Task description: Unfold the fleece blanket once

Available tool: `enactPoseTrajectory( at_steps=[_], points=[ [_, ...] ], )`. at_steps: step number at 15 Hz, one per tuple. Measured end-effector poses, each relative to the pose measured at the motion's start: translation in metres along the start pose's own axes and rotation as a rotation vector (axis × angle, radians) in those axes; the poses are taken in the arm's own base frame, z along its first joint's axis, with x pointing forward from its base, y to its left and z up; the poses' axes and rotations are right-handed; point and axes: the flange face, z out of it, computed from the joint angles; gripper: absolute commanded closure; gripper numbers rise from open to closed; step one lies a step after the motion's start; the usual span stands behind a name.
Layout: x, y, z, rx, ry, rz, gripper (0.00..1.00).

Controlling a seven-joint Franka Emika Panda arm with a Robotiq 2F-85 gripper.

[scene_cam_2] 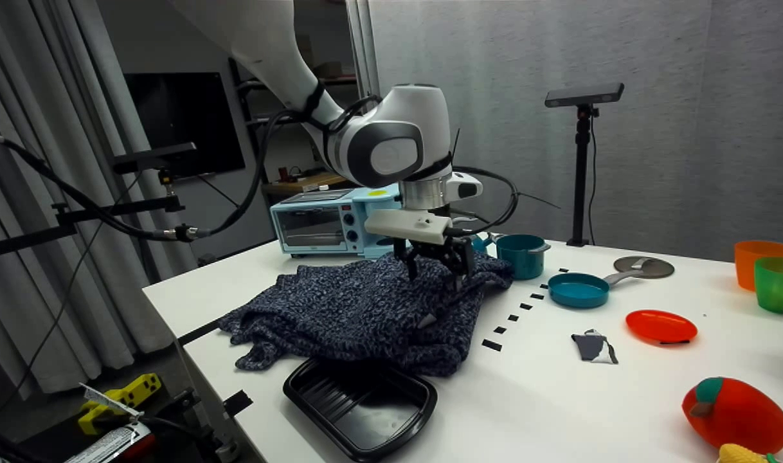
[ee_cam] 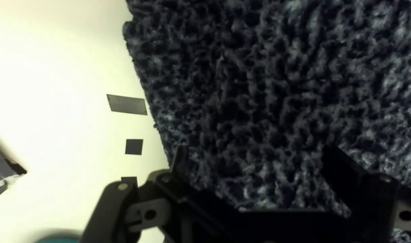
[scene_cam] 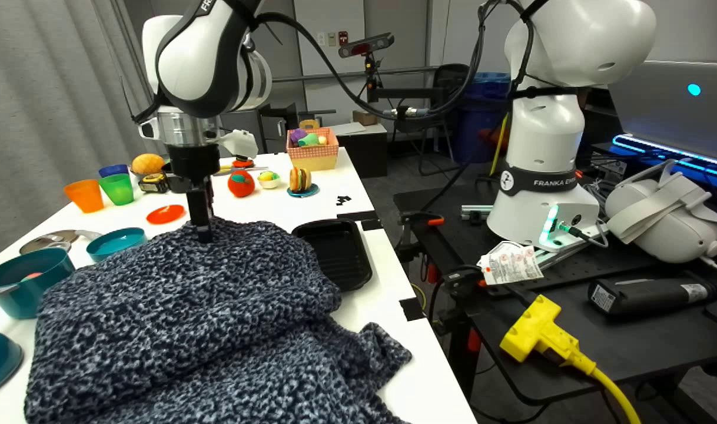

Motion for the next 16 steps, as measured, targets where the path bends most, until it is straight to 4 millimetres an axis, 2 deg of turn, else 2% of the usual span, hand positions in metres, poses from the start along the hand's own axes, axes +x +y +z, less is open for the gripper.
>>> enactPoseTrajectory(
  at_steps=[1,4,10,11,13,14,16],
  points=[
    [0.001,-0.001,0.003,0.009,0.000,0.001,0.26],
    [0.002,-0.007,0.007,0.029,-0.001,-0.002,0.51],
    [0.004,-0.012,0.006,0.035,0.004,-0.011,0.95],
    [0.006,-0.014,0.003,0.031,0.007,-0.015,0.99],
    [0.013,-0.026,-0.008,0.011,0.019,-0.038,1.00],
    [0.018,-0.037,-0.017,-0.002,0.027,-0.056,0.97],
    [0.028,-0.067,-0.040,-0.031,0.053,-0.107,0.98]
  ],
)
